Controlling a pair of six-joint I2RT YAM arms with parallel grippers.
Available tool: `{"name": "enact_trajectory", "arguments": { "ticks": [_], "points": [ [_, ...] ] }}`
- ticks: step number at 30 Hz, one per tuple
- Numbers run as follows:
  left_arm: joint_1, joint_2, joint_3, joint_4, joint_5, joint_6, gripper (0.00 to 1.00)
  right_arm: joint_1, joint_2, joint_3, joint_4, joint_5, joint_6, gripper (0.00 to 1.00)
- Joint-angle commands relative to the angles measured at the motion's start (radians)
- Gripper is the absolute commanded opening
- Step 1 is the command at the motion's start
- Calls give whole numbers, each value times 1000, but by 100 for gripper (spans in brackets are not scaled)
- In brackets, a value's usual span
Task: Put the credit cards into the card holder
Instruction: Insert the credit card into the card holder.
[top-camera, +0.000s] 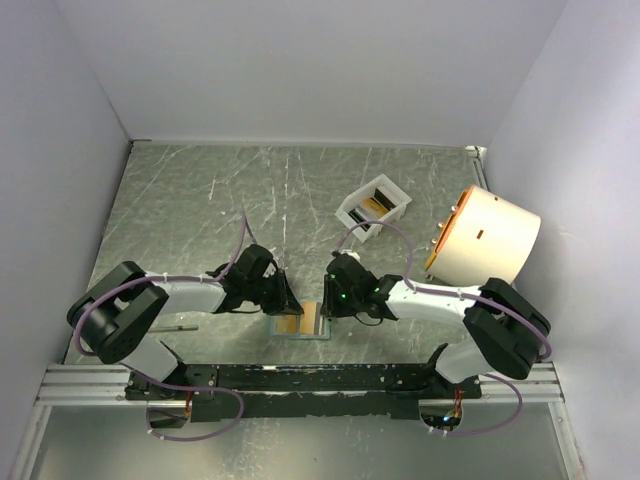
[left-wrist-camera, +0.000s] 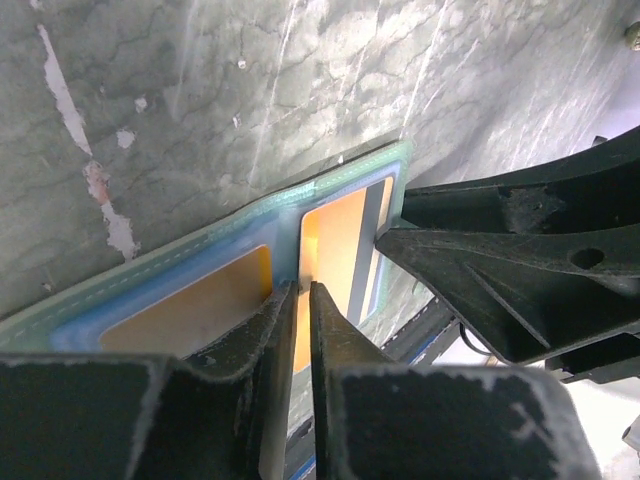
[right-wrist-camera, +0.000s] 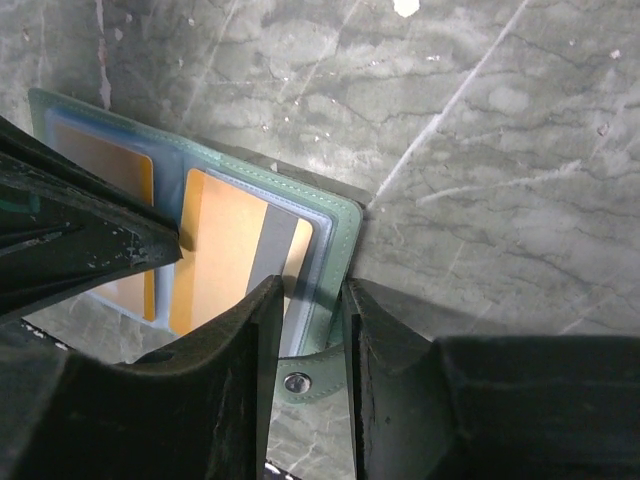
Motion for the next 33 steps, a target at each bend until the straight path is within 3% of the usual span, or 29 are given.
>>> {"name": "enact_trajectory", "arguments": {
  "ticks": [1,3,6,12,20,33],
  "points": [
    [-11,-7,12,51,2,-13,20,5,-45,-12,-62,28,14,31],
    [-13,-13,14,55,1,-19,18,4,-63,-20,-74,31,19,34],
    [-20,-12,15,68,-1,-28,7,4,-78,-34,-73,30,31,34],
    [-36,24,15,96,-1,-43,9,3,-80,-58,-46,26,44,34],
    [-54,-24,48,0,-40,-24,37,4,-123,-56,-64,46,39,36],
    [-53,-223,153,-371,-240,108,60,5,-188,-26,-135,77,22,37]
  ]
}}
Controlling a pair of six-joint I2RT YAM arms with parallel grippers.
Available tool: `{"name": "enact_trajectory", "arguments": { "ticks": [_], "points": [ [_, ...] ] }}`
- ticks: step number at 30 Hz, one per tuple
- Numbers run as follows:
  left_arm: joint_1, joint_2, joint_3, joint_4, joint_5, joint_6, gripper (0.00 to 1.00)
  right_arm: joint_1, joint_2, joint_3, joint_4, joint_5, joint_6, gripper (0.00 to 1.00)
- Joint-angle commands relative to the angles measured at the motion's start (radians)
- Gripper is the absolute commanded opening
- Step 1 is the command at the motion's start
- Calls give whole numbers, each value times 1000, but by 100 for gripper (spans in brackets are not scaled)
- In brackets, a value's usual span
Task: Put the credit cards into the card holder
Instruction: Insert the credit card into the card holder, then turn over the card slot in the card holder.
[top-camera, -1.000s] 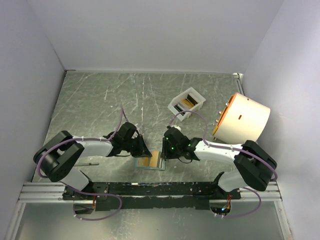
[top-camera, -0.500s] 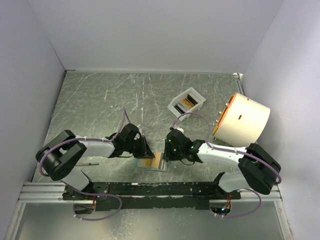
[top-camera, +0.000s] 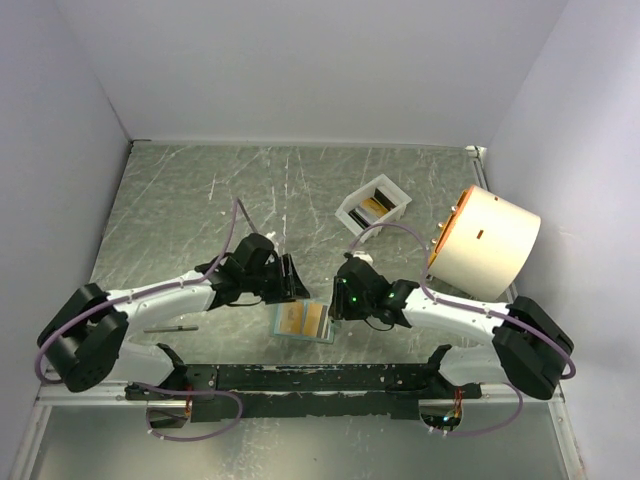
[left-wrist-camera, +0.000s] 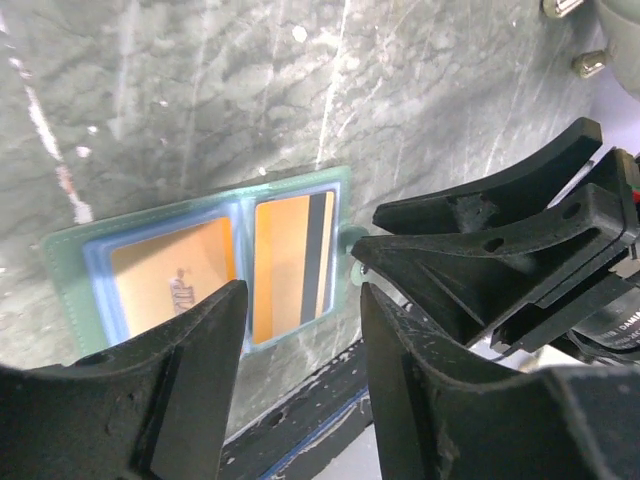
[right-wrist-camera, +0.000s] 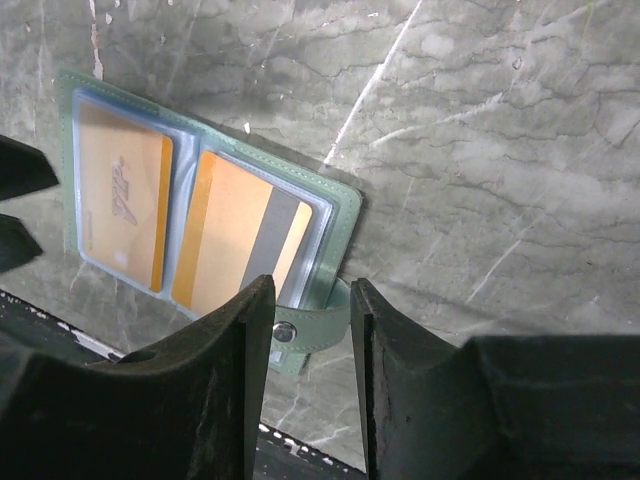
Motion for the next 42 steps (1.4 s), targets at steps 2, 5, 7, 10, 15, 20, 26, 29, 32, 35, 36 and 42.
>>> {"name": "enact_trajectory", "arguments": {
  "ticks": [2,5,7,10,15,20,26,29,32,35,36,42],
  "points": [
    [3,-85,47,-222,-146,88,62,4,-39,27,-34,31,-3,38],
    [41,-110,33,-260,-140,112,63,4,-56,35,-37,27,6,39],
    [67,-127,17,-278,-137,125,63,3,-65,42,-35,17,13,39],
    [112,-152,-23,-285,-115,147,65,9,-76,40,-9,-9,29,39],
    [206,-173,-94,-244,-14,178,66,24,-53,57,14,-20,39,39],
    [235,-179,-107,-203,55,170,66,46,0,84,58,-45,47,39],
    [267,-163,-156,-115,138,128,60,79,92,115,159,-100,88,39],
    [268,-145,-165,-111,144,115,58,100,145,125,215,-109,119,39],
    [268,-141,-183,-90,145,97,55,122,207,147,246,-118,163,40],
    [268,-142,-200,-74,149,83,53,142,255,173,249,-123,199,41],
    [268,-145,-206,-69,149,81,51,147,273,177,242,-118,207,41],
    [268,-156,-211,-87,123,84,47,154,317,191,170,-75,233,41]
  ]
}}
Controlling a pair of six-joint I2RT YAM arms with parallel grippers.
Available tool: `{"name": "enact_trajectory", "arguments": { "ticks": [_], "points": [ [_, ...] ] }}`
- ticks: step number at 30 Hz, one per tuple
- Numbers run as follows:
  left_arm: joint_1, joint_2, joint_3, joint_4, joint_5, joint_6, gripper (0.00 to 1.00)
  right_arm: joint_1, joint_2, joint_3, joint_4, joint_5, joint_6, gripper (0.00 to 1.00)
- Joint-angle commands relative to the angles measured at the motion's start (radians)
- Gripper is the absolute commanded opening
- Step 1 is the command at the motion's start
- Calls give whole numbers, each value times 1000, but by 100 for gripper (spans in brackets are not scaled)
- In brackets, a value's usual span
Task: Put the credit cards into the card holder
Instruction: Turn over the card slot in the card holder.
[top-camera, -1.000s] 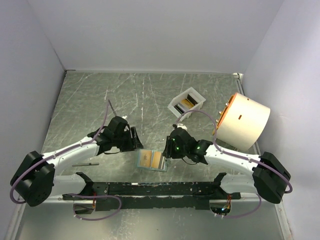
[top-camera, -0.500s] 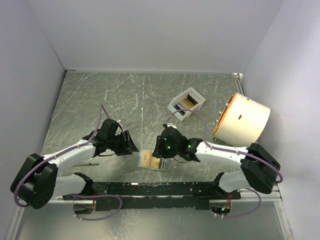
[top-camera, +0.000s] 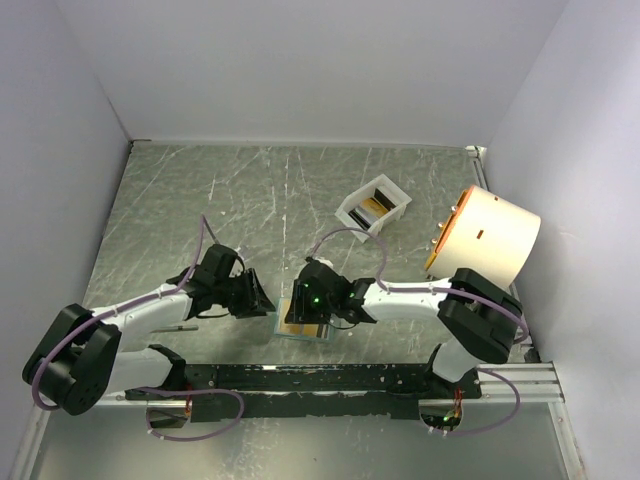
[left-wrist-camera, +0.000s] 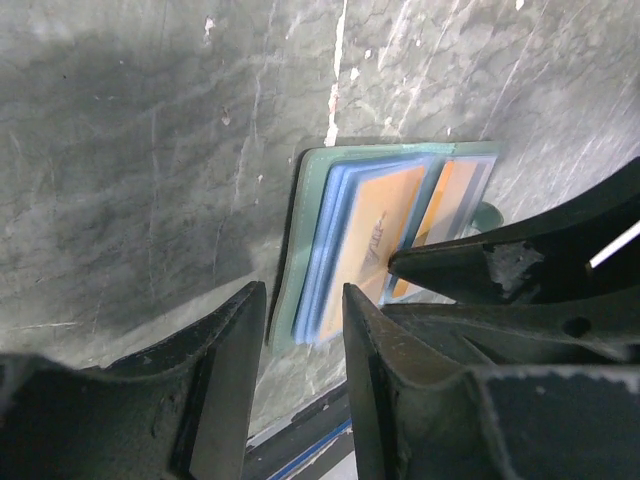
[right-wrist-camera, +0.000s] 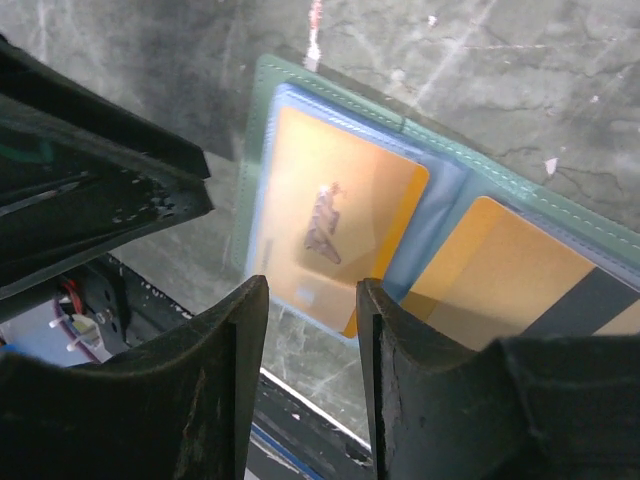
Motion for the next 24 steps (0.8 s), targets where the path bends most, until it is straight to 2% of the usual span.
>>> {"name": "enact_trajectory", "arguments": {
  "ticks": [1,11,18,24],
  "points": [
    [7,-13,-4,19,2,-5,47,4,15,21,-49,46,41,41],
    [7,-18,7,3,-8,1,47,15,-22,44,-159,158,41,41],
    [7,-26,34,-18,-11,9,47,20,9,56,-187,175,40,40],
    [7,-50,59,-28,-3,10,53,31,-9,75,-239,244,33,37]
  ]
}}
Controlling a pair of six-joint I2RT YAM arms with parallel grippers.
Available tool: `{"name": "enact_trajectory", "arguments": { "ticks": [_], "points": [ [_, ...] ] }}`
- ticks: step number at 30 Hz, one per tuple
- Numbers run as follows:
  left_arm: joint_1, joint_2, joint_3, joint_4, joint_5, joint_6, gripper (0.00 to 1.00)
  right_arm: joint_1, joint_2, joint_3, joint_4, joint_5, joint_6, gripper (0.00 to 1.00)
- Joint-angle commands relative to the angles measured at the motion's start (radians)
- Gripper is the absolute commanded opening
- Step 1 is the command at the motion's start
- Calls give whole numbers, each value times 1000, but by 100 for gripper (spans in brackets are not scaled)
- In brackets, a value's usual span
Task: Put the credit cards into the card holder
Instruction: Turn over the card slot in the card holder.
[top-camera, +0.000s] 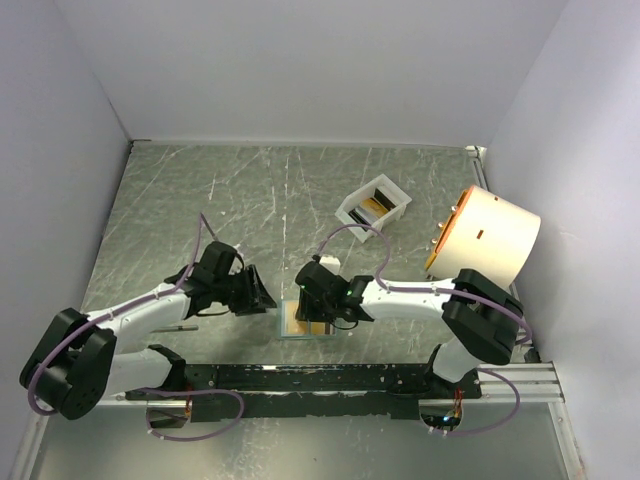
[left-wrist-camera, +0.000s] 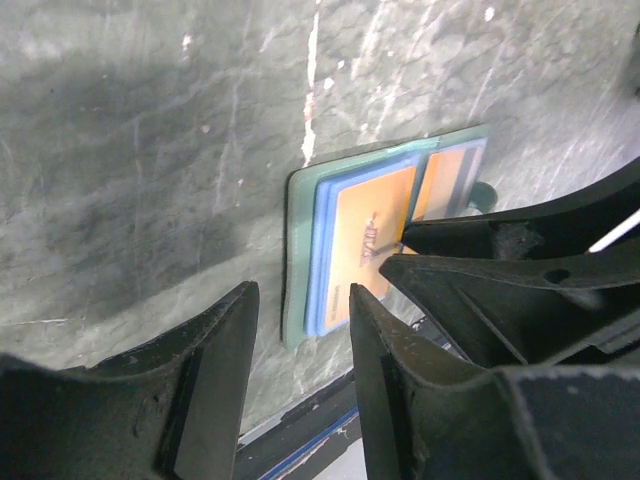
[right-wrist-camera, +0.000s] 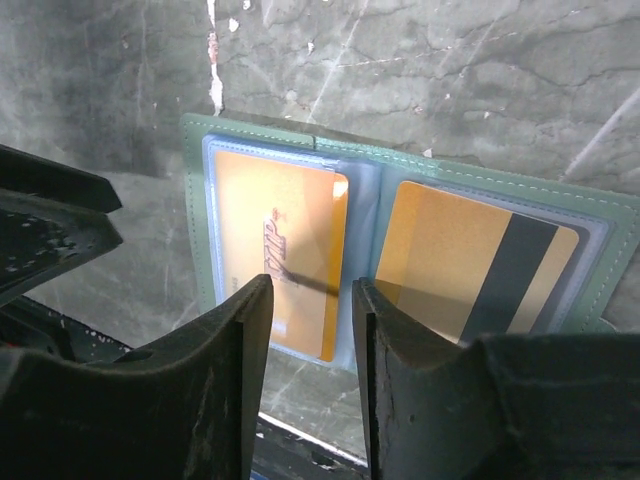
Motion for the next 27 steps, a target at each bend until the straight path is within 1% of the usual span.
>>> {"name": "enact_trajectory", "arguments": {
  "ticks": [1,6,8,11,14,19,22,27],
  "points": [
    [7,-32,44,-5,4,9,53,12,-11,23,-65,90,-4,37],
    [7,-34,38,43,49,4,53,21,-15,48,-108,125,-21,35],
    [6,-36,26,75,75,6,48,25,-23,61,-129,130,-41,35],
    [-2,-16,14,119,120,-4,39,41,-37,85,-172,162,-61,39],
    [-34,-5,1,178,140,-35,30,56,-43,103,-212,199,-76,40],
    [-76,46,-25,297,169,-91,16,77,-2,133,-299,287,-81,42],
    [-88,96,-47,389,192,-121,11,95,26,153,-334,334,-86,43],
    [-94,143,-45,374,153,-109,7,100,85,174,-349,350,-103,44]
  ]
}}
